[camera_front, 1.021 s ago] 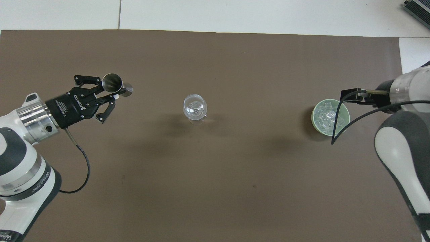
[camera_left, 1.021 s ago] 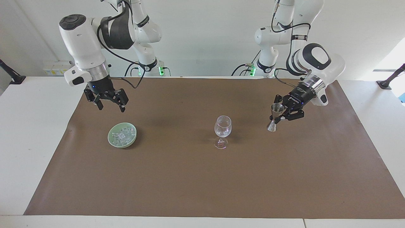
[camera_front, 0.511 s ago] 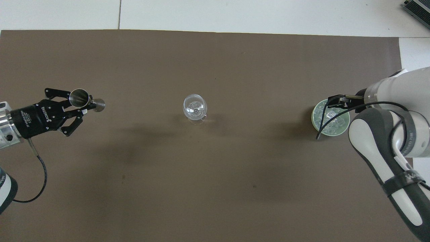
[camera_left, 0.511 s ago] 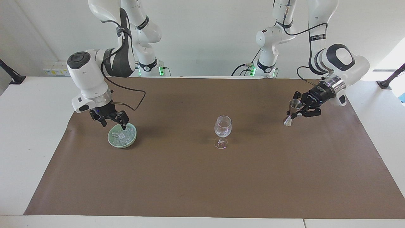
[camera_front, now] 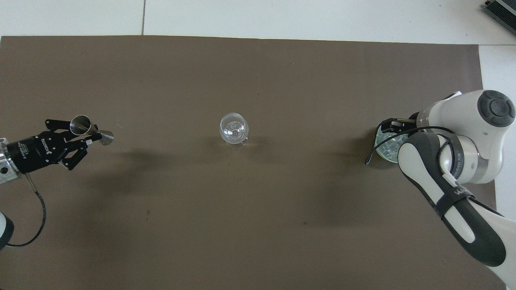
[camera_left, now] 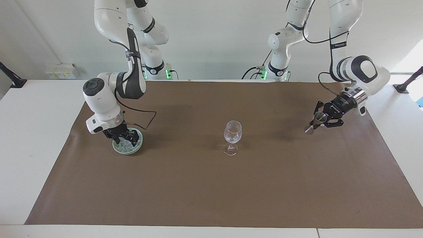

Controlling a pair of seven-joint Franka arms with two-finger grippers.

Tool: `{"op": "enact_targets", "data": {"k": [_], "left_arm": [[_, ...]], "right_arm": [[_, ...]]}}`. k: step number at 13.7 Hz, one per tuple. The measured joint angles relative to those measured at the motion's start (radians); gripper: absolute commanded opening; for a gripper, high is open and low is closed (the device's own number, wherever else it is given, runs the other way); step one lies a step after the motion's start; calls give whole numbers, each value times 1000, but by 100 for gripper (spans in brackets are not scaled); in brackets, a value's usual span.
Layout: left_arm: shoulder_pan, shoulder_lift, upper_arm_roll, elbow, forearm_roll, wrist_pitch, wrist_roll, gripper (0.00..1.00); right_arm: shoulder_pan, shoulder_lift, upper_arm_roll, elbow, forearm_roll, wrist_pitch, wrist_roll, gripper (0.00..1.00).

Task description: Pour wine and add ice with both arms

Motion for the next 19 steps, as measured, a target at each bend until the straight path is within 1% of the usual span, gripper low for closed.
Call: {"op": "enact_targets", "data": {"k": [1, 3, 5, 7, 8, 11, 12, 13, 16, 17, 18, 19], "left_arm": [[12, 21, 0, -2, 0, -4, 0, 0], [27, 61, 0, -6, 0, -10, 0, 0], [30, 95, 0, -7, 0, -10, 6, 0], [30, 126, -2, -7, 1, -11, 68, 0], [30, 139, -3, -6, 1, -11, 92, 0], [31, 158, -3, -5, 1, -11, 110, 0], [33, 161, -3, -5, 1, -11, 110, 0], [34, 164, -2, -5, 1, -11, 110, 0], [38, 170, 1, -4, 1, -10, 111, 0], [40, 174, 2, -2, 1, -10, 112, 0], [42, 180, 2, 2, 1, -10, 114, 0], [44, 187, 2, 9, 2, -10, 115, 0]], "right_arm": [[0, -1, 0, 0, 0, 0, -1, 70], [0, -4, 0, 0, 0, -12, -17, 69], [0, -17, 0, 1, 0, -49, -28, 70], [0, -26, 0, 1, 0, -61, -32, 63], [0, -26, 0, 0, 0, -61, -35, 63], [-5, -26, -1, -2, 0, -45, -52, 63], [-11, -26, -2, -5, 0, -24, -54, 61], [-15, -25, -2, -13, 0, -7, -57, 56], [-25, -25, -2, -42, 0, 12, -68, 56], [-26, -25, -2, -45, 0, 12, -69, 54], [-26, -25, -2, -48, 0, 12, -69, 43], [-26, -25, -2, -49, 0, 12, -69, 23]]}}
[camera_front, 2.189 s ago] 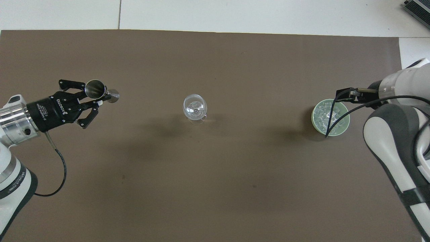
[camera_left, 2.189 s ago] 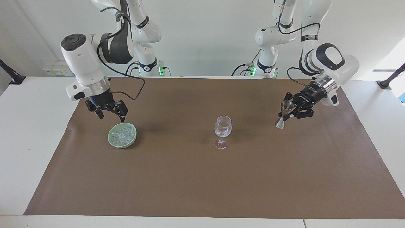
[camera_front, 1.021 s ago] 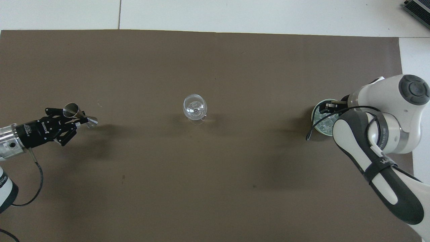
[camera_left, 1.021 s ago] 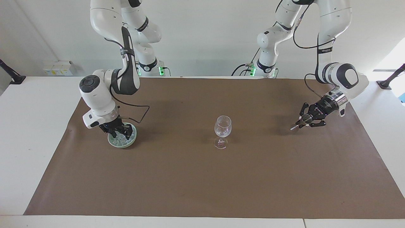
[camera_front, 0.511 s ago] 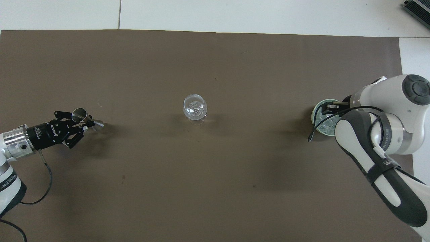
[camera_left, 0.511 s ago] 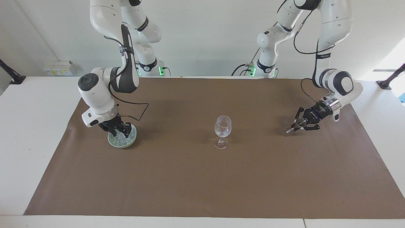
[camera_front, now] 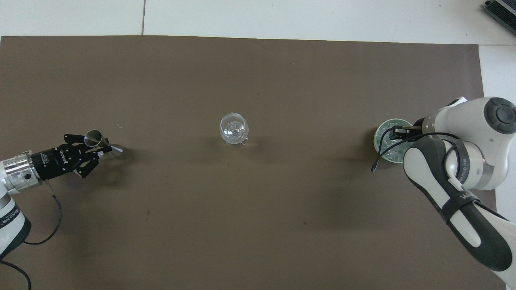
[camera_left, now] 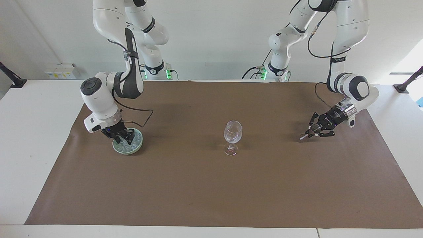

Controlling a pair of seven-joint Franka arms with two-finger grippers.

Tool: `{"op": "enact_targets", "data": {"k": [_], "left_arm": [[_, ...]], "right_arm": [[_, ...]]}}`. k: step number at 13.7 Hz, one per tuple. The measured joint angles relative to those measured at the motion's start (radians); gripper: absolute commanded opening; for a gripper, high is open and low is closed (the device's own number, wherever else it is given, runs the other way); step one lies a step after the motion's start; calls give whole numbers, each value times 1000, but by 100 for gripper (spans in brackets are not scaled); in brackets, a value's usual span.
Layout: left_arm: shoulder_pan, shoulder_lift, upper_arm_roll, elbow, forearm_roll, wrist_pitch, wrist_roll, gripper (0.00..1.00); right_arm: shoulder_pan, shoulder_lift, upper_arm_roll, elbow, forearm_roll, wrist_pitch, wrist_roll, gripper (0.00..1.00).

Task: Pour wine and add ice with both arms
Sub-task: 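Grasp the green ice cup rim with the right gripper, then lift the ice cup and carry it over the glass with the right gripper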

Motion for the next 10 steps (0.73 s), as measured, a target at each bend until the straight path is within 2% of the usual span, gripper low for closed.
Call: {"op": "enact_targets", "data": {"k": [1, 5, 7, 9, 10], "left_arm": [[1, 8, 0, 6, 1, 0, 4, 0], [2, 37, 0, 35, 4, 0, 26, 0], [2, 56, 0, 47, 6, 0, 44, 0], [2, 69, 0, 56, 6, 0, 52, 0], [2, 72, 0, 58, 7, 0, 53, 13]], "right_arm": [[0, 0, 1, -1, 0, 0, -1, 0], [1, -30, 9, 3, 0, 4, -1, 0], [2, -92, 19, 6, 0, -10, -1, 0], [17, -168, 53, 29, 1, -86, 30, 0], [40, -195, 65, 56, 1, -143, 79, 0]]}}
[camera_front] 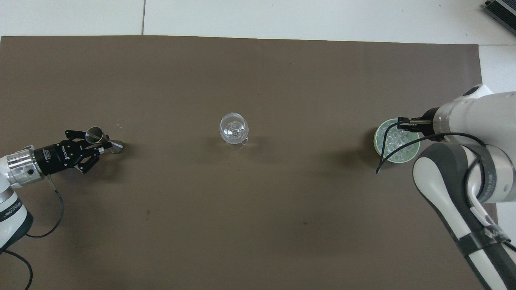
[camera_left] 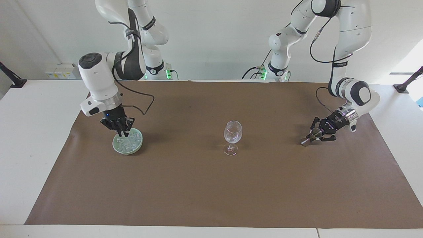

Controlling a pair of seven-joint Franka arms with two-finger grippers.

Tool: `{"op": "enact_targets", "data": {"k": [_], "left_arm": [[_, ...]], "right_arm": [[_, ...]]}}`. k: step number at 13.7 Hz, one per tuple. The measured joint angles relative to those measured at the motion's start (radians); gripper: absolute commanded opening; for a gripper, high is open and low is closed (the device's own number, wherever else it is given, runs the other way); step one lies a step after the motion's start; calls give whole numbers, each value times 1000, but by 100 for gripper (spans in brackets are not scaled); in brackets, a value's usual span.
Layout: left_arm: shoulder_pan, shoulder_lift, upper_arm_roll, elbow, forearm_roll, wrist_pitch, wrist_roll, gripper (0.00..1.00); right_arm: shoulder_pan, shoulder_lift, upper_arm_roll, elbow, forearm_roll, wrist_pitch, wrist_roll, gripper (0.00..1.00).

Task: Pour wine and add ice with both arms
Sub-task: 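Lift the ice cup and carry it over the glass with the right gripper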

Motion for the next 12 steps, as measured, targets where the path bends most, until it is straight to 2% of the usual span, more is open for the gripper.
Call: {"op": "enact_targets", "data": {"k": [1, 2, 3, 5, 6, 9, 12], "left_arm": [[0, 2, 0, 2, 0, 0, 0, 50], [0, 2, 0, 2, 0, 0, 0, 80], [0, 3, 0, 3, 0, 0, 0, 100], [0, 3, 0, 4, 0, 0, 0, 100], [0, 3, 0, 4, 0, 0, 0, 100], [1, 3, 0, 12, 12, 0, 0, 100], [23, 3, 0, 50, 107, -9, 0, 100]], "right_arm": [[37, -19, 8, 39, 0, -54, 61, 0], [78, -28, 12, 82, 0, -94, 114, 0], [118, -29, 16, 119, 0, -113, 156, 0], [185, -22, 21, 166, 28, -118, 226, 0], [208, -15, 22, 182, 85, -110, 250, 0], [249, 17, 23, 210, 272, -4, 262, 0], [358, 53, 25, 217, 297, 109, 471, 0]]}}
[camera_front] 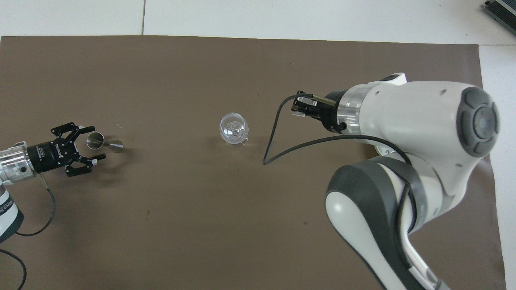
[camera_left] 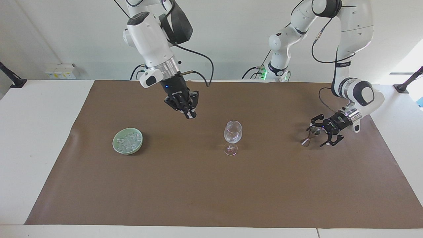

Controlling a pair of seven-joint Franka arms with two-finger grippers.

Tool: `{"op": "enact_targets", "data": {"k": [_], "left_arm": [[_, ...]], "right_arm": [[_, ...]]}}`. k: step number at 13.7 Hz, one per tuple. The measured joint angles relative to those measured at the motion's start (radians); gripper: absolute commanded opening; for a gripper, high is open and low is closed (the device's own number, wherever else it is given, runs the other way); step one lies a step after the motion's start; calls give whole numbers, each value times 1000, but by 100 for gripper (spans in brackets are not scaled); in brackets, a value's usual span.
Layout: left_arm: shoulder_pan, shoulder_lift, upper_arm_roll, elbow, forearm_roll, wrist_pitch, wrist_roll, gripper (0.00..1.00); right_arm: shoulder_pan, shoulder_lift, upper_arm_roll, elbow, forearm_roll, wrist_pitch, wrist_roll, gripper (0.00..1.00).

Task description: Pour wine and add ice with both arms

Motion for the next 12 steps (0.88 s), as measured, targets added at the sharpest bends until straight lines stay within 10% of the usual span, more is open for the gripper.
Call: {"op": "enact_targets", "data": {"k": [12], "left_arm": [[82, -10, -1, 258, 436, -115, 0, 100]], "right_arm": [[138, 135, 2, 42, 150, 152, 224, 1]]}}
